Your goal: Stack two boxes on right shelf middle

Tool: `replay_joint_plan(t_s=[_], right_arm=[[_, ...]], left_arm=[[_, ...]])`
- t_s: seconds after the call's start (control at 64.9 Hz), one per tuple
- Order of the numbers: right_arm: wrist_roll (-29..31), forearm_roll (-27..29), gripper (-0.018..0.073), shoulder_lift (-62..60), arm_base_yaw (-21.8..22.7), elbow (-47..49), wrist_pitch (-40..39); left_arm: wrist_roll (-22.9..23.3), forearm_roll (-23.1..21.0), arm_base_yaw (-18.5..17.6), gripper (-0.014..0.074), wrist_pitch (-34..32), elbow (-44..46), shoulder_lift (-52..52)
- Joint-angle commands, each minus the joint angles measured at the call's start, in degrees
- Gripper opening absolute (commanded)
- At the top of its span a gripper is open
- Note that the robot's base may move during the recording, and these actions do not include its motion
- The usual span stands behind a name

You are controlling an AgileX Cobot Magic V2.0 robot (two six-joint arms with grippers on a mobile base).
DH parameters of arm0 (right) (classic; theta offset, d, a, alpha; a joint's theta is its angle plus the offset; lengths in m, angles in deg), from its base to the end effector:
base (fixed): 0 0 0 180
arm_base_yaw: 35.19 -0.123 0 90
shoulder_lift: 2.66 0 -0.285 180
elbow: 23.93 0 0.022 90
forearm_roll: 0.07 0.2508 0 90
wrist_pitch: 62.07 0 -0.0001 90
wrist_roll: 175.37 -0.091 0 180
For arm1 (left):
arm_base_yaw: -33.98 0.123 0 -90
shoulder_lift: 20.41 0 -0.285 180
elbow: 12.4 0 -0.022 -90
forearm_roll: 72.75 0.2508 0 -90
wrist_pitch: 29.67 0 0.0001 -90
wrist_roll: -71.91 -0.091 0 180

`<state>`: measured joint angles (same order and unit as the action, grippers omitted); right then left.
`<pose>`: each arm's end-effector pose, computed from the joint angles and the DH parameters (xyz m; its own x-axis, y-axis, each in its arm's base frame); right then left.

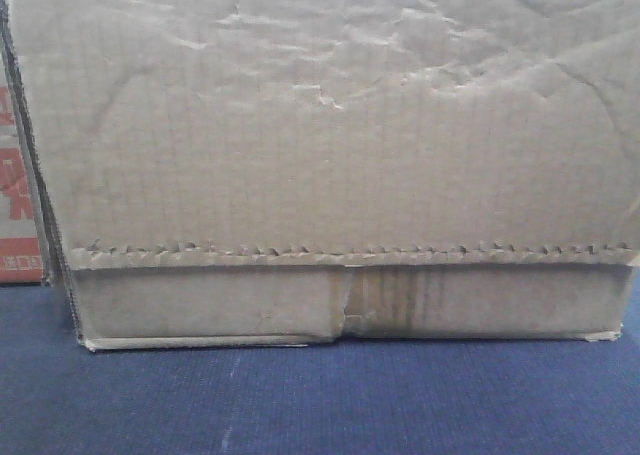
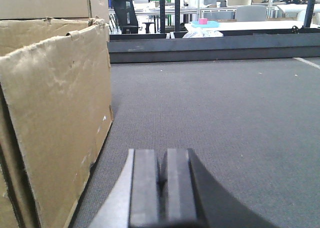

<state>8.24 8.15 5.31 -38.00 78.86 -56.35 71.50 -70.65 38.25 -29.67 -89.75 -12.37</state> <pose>0.0567 0.0041 0.2041 -0.0197 0.0788 -0.9967 -0.0619 0.9949 0.0799 0.0566 0.0042 0.2122 0.0768 0.0497 -0.9958 -0.0779 0.9960 0.0437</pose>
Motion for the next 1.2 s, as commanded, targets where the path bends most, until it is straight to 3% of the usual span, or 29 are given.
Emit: replay_joint_plan(t_s=[0.0, 0.617, 0.848, 1.048, 1.187], right_arm=[[-0.03, -0.47, -0.0162, -0.19, 0.34, 0.0, -1.02], [-0.03, -0.47, -0.0162, -0.19, 0.34, 0.0, -1.02], [-0.03, -0.47, -0.0162, -0.19, 0.34, 0.0, -4.36], [-0.03, -0.08, -0.0162, -0.19, 0.34, 0.0, -11.11], [-0.03, -0.08, -0.0162, -0.19, 0.34, 7.51, -8.13]], left_arm=[[-0.05, -0.31, 0.1, -0.0111, -1.33, 0.14, -0.25], [-0.05, -0.31, 0.08, -0.0111, -1.55, 0.14, -0.25], [-0.05, -0.31, 0.08, -0.0111, -2.97, 0.14, -0.25], [-0.05, -3.07, 0.08, -0.0111, -10.4, 0.14, -0.25], [-0.05, -3.07, 0.08, -0.0111, -7.6, 6.79, -0.25]])
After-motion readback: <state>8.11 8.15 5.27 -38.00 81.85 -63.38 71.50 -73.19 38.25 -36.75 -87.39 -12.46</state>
